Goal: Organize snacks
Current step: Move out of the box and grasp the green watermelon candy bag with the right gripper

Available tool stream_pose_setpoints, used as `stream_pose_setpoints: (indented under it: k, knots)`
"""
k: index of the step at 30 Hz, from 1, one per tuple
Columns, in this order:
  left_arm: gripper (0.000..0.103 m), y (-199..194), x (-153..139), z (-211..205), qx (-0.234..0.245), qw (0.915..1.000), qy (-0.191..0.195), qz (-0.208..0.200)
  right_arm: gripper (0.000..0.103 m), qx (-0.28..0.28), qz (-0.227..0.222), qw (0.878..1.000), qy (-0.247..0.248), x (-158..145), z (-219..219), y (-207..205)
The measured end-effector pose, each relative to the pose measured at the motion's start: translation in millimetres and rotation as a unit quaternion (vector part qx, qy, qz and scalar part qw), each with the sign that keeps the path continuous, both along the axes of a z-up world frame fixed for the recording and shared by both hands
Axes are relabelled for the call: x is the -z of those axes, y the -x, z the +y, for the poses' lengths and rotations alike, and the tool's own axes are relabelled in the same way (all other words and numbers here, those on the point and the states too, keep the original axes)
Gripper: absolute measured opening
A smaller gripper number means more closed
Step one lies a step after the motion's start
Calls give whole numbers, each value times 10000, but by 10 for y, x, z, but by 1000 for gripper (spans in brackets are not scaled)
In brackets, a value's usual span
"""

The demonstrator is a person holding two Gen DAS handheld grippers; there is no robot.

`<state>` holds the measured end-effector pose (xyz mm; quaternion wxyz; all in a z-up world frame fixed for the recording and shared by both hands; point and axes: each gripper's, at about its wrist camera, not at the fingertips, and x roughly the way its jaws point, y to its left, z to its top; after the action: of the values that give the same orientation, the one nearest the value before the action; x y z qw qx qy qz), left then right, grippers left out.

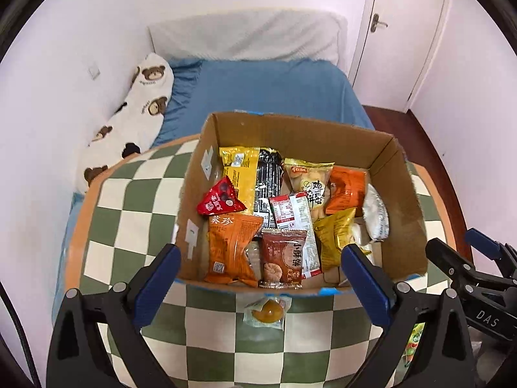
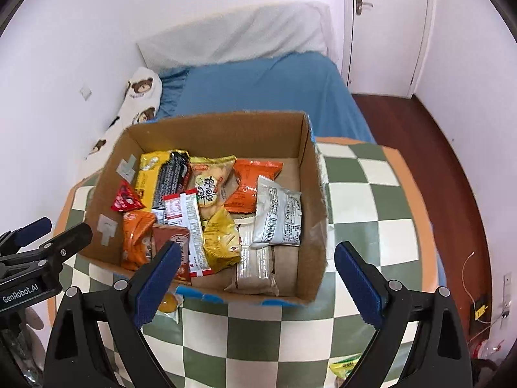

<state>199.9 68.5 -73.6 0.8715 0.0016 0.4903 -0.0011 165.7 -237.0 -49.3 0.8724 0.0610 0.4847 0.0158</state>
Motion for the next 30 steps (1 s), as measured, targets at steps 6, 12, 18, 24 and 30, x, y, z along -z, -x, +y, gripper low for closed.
stream_pose_setpoints:
  k: [6, 12, 18, 24, 30]
  knots:
    - [101, 346, -267, -46, 88, 9994, 42, -324, 98, -50, -448, 9989, 81, -339, 63, 360]
    - [101, 591, -448, -80, 97, 9985, 111, -520, 98, -115, -709, 9974, -36, -571, 97, 649]
    - [101, 712, -165, -54, -31, 9998, 67, -174, 98, 212, -601, 9949, -775, -381, -239, 893]
    - [101, 801, 643, -40, -200, 9967, -49, 790, 83, 894, 229, 9905, -1019, 320, -906, 1109]
    - [101, 861, 1250, -50, -287, 9891, -292, 1412, 85, 1179, 1589, 9775, -737, 1302, -1367, 1238]
